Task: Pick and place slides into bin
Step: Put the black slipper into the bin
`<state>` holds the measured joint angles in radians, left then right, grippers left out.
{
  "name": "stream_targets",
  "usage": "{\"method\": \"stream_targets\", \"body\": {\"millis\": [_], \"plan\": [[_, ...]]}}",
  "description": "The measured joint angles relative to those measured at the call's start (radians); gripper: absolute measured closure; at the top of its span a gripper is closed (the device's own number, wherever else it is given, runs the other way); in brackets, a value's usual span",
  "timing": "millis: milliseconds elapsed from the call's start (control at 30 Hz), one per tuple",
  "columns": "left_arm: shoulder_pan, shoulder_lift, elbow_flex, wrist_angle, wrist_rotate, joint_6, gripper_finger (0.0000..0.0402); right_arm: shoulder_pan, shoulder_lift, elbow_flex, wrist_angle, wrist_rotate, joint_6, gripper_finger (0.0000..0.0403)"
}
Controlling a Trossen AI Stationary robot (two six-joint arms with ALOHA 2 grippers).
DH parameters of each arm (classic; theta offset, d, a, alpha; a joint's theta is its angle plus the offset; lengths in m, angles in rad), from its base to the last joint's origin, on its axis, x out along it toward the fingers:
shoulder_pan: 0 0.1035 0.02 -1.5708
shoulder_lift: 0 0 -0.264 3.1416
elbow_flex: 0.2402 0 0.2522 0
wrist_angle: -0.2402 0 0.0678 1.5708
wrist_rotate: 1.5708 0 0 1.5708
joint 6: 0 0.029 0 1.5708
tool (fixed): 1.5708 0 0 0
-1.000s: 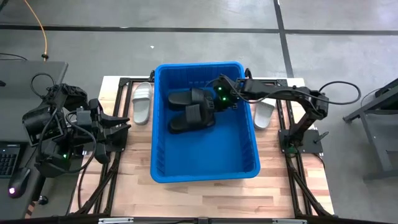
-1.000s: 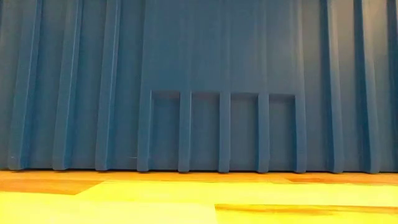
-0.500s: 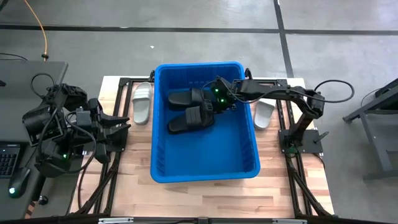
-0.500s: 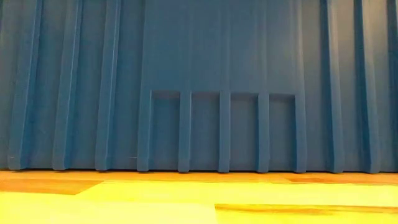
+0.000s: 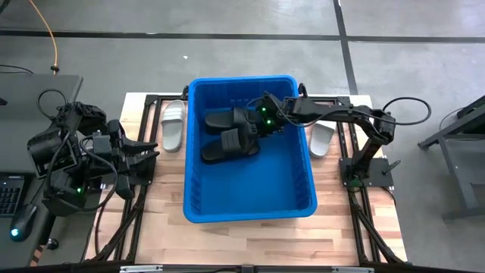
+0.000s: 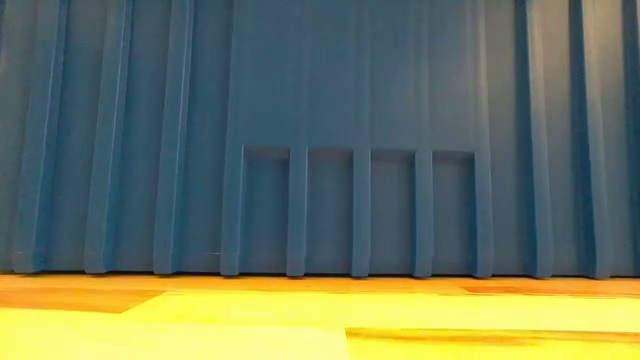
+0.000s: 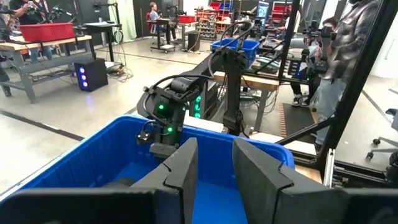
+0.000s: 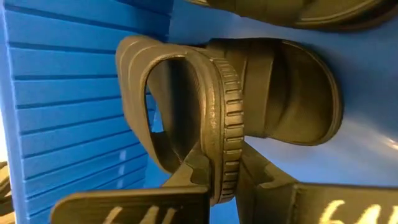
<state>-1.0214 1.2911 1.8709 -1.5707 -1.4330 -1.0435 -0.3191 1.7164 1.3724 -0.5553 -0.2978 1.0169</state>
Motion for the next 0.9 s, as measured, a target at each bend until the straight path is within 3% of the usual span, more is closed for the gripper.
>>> {"method": "stream_targets", "body": {"millis": [467,733,900], "plan": [[0.000,0.000,0.000,0.000,-0.018,0.002,0.0309,-0.009,0.055,0.000,-0.082,0.006,-0.002,0.0397],[0.000,0.000,0.000,0.000,-0.019,0.000,0.0309,-0.007,0.119,0.000,-0.097,0.037,-0.001,0.0312],[0.000,0.000,0.000,0.000,-0.018,0.000,0.0309,-0.009,0.119,0.000,-0.118,0.126,-0.001,0.0273]]}}
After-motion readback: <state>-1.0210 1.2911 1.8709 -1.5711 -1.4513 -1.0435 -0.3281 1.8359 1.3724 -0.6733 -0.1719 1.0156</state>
